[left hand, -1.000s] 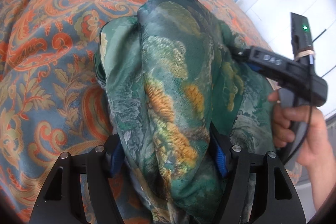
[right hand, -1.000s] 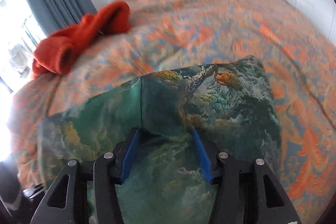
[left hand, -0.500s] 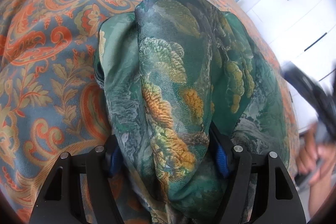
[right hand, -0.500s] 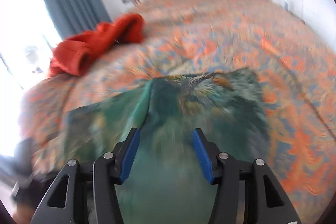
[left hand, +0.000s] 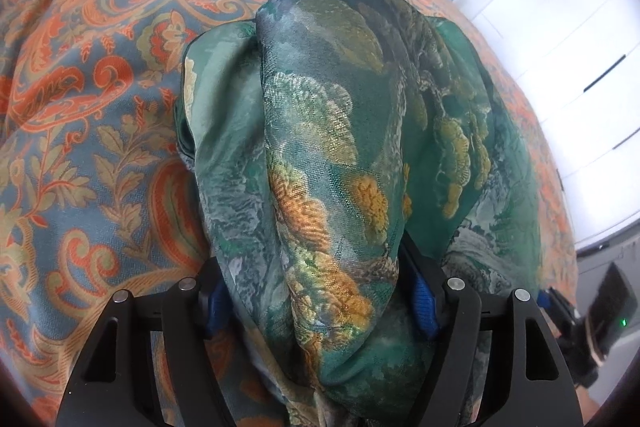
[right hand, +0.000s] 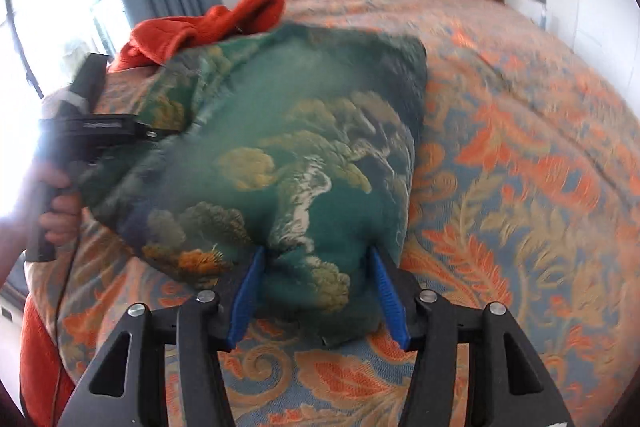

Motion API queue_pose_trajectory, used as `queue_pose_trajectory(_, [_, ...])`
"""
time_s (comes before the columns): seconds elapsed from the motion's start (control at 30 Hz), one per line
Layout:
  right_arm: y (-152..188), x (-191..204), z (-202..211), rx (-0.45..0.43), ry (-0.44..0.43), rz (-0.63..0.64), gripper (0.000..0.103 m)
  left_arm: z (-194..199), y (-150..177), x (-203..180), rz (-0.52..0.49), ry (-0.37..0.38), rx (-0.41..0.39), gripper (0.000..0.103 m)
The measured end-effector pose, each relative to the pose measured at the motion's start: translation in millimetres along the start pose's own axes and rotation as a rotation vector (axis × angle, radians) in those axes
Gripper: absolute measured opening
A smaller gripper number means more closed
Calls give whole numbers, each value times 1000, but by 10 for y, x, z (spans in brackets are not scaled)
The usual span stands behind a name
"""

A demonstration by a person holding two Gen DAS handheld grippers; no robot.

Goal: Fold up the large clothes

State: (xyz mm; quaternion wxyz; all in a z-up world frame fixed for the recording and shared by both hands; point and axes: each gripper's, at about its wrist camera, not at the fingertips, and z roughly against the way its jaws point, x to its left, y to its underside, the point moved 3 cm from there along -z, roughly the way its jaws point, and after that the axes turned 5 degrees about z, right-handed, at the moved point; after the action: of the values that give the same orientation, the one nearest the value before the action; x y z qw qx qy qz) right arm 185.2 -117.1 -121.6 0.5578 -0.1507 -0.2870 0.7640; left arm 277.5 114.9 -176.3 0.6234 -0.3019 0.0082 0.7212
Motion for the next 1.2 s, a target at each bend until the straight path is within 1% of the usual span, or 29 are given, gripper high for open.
queue_pose_trajectory(0.1, [27,-161,-143,28,-43,-72,68,-14,-5,-24,6,-2,-3,75])
queue_pose_trajectory(0.2, [43,-257,-175,43,-82,-130,69,-8,12,-10,20,6,-11,75])
queue_pose_trajectory(0.27, [7,-220,-87,25,-67,-123,69,29,25,2,34,12,-23,77])
queue_pose_trajectory(0.33, [-20,-153,10,-5,-46,-111,69,124,52,-2,39,-9,-53,90])
queue_pose_trajectory(0.43, [-64,-89,274,-73,-1,-103,70,323,105,-2,50,24,-86,90])
queue_pose_trajectory(0.53, [-56,-37,561,-140,37,-92,70,614,163,-38,42,50,-143,90])
queue_pose_trajectory(0.67, [47,-29,876,-196,86,-87,70,975,330,-2,29,90,-200,93])
queue_pose_trajectory(0.8, [197,-64,1072,-218,134,-97,70,1147,543,110,37,69,-216,94])
queue_pose_trajectory(0.93, [301,-139,1170,-220,151,-136,70,1252,687,291,88,63,-229,94])
queue_pose_trajectory(1.07, [334,-160,1176,-217,149,-167,70,1370,740,485,157,81,-252,94])
queue_pose_trajectory(1.2, [322,-104,1161,-213,135,-168,70,1349,717,635,204,97,-239,94])
